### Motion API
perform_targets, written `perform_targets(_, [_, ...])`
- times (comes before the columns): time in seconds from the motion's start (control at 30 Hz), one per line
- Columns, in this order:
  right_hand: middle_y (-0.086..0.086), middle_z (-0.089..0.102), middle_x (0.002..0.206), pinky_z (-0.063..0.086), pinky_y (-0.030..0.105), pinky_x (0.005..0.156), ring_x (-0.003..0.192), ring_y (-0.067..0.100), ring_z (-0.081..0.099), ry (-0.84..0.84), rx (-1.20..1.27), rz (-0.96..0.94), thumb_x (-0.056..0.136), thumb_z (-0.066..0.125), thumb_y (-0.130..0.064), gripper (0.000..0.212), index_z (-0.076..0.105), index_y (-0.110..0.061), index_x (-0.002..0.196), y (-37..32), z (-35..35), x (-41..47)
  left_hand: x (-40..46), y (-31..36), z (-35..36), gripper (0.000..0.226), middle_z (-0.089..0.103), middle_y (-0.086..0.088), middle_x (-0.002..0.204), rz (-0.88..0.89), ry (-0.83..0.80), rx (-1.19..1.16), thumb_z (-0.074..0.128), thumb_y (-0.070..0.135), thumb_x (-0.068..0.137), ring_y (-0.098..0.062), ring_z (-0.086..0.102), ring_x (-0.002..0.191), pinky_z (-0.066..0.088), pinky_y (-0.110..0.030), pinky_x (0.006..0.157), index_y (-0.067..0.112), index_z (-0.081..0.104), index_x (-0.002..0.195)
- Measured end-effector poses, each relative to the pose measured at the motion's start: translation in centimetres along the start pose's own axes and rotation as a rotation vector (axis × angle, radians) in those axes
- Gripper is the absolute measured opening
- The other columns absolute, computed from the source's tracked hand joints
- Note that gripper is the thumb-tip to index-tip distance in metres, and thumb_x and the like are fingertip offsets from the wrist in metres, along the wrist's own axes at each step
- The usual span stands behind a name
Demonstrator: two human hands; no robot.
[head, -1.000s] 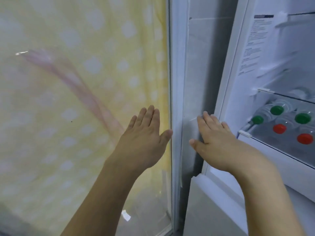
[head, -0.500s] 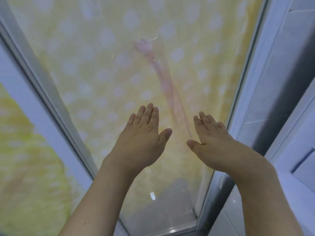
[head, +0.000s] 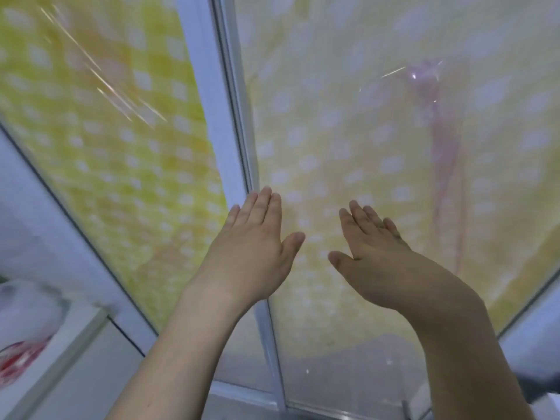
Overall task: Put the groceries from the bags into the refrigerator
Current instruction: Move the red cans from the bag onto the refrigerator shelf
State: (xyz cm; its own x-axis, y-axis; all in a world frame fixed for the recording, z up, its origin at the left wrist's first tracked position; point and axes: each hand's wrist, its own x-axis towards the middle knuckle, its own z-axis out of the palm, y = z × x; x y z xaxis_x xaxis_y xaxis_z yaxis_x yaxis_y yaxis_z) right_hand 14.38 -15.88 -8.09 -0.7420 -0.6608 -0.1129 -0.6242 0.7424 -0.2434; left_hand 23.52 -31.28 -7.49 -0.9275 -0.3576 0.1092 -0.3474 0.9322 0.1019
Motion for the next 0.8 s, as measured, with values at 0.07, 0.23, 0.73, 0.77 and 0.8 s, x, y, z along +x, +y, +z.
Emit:
perform_targets(0.07, [0.001, -0.029, 0.159, -0.013, 0.034, 0.12, 0.147, 0.016, -0.025, -0.019, -0.008, -0.065, 0.105, 0.027, -0.042, 0.07, -0.016, -0.016, 0.154, -1.7, 0.3, 0.7, -1.1, -1.5, -0.4, 0.073, -0.016, 0.0, 0.165, -0.058, -0.004, 0.007, 0.02, 0.053, 0.103, -0.015, -0.016, 0.152, -0.007, -0.034, 0.123, 0.015, -0.008, 0.158])
perform_targets(0.23, [0.001, -0.029, 0.159, -0.015, 0.033, 0.118, 0.147, 0.015, -0.024, -0.037, -0.02, -0.245, 0.105, 0.026, -0.04, 0.069, -0.015, -0.016, 0.154, -5.8, 1.2, 1.9, -3.7, -5.1, -0.9, 0.072, -0.017, 0.0, 0.165, -0.201, 0.04, 0.034, 0.018, 0.054, 0.102, -0.015, -0.015, 0.152, -0.007, -0.034, 0.123, 0.015, -0.007, 0.158])
perform_targets(0.73, [0.002, -0.027, 0.16, -0.013, 0.036, 0.119, 0.148, 0.016, -0.022, -0.076, -0.068, -0.618, 0.104, 0.028, -0.042, 0.07, -0.012, -0.017, 0.155, -17.9, 3.8, 2.5, -13.0, -12.6, -3.2, 0.072, -0.018, 0.002, 0.165, -0.588, 0.084, 0.047, 0.019, 0.053, 0.103, -0.014, -0.016, 0.151, -0.007, -0.034, 0.123, 0.017, -0.009, 0.158])
perform_targets(0.77, [0.001, -0.027, 0.16, -0.013, 0.036, 0.12, 0.148, 0.016, -0.022, -0.082, -0.065, -0.638, 0.104, 0.029, -0.042, 0.07, -0.012, -0.017, 0.155, -18.9, 4.0, 2.3, -13.9, -13.2, -3.4, 0.071, -0.018, 0.002, 0.165, -0.615, 0.088, 0.047, 0.019, 0.053, 0.103, -0.014, -0.016, 0.151, -0.008, -0.034, 0.122, 0.017, -0.009, 0.157])
perform_targets(0.8, [0.001, -0.027, 0.16, -0.013, 0.035, 0.119, 0.148, 0.016, -0.022, -0.086, -0.062, -0.658, 0.104, 0.029, -0.041, 0.07, -0.011, -0.017, 0.156, -19.8, 4.2, 2.0, -14.7, -13.8, -3.7, 0.071, -0.017, 0.001, 0.165, -0.639, 0.093, 0.047, 0.019, 0.053, 0.103, -0.014, -0.017, 0.151, -0.008, -0.033, 0.121, 0.016, -0.009, 0.157])
